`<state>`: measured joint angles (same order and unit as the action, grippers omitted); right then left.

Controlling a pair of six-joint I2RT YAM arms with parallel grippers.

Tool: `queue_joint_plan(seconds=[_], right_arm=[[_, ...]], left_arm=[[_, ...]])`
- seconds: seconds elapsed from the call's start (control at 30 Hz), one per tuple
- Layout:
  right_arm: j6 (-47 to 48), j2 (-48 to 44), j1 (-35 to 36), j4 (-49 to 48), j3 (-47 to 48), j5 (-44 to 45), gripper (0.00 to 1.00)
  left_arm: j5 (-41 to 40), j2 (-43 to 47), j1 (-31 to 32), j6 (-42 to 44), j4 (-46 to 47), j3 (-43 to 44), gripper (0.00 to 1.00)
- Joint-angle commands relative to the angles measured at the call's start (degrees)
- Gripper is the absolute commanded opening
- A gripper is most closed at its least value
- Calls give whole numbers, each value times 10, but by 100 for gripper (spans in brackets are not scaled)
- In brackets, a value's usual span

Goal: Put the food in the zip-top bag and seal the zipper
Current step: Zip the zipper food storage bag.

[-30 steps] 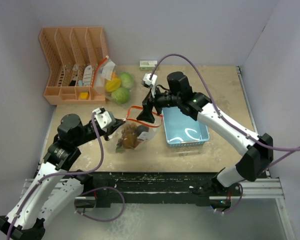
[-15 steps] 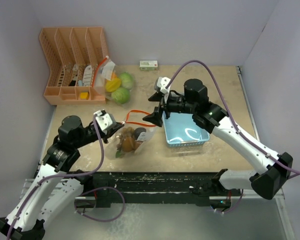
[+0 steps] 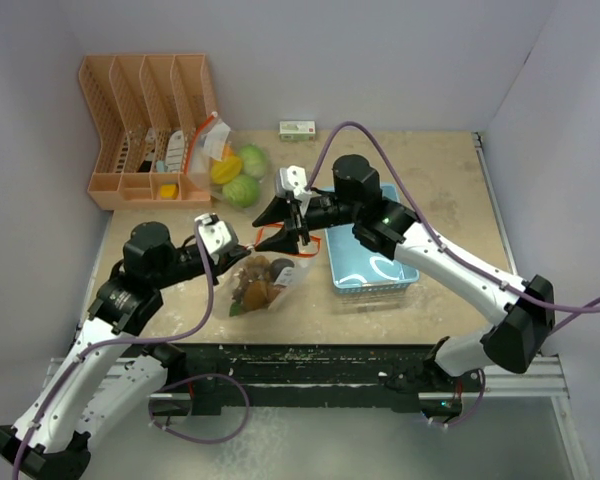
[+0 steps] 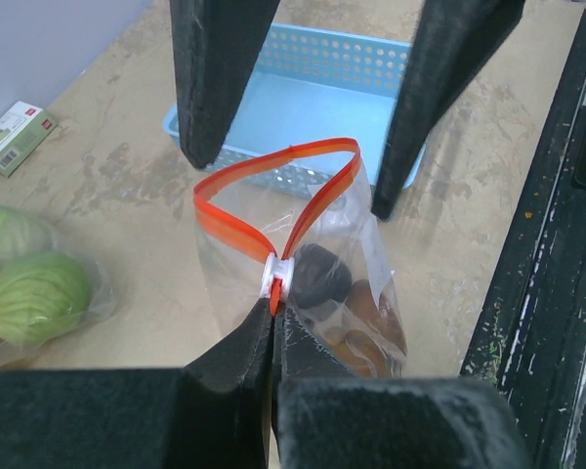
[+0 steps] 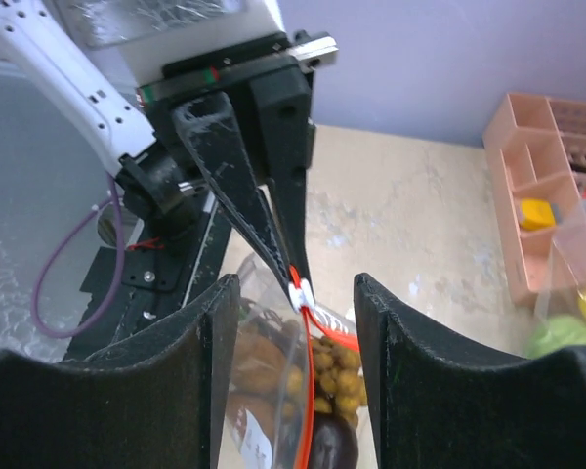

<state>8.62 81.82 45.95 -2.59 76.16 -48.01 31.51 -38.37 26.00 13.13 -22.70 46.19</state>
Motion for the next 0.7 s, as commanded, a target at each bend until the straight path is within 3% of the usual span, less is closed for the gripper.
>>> queue_joint_plan(seconds=[0.0, 0.6, 0.67], right_arm=[[21, 9, 21, -47, 30, -72, 52], [29, 45, 32, -26, 33, -6, 48], [33, 48, 32, -16, 39, -6, 44]], left_arm=[[-2, -7, 2, 14, -11, 46, 0], [-9, -2, 1, 19, -19, 56, 0], [-9, 2, 1, 20, -20, 55, 0]])
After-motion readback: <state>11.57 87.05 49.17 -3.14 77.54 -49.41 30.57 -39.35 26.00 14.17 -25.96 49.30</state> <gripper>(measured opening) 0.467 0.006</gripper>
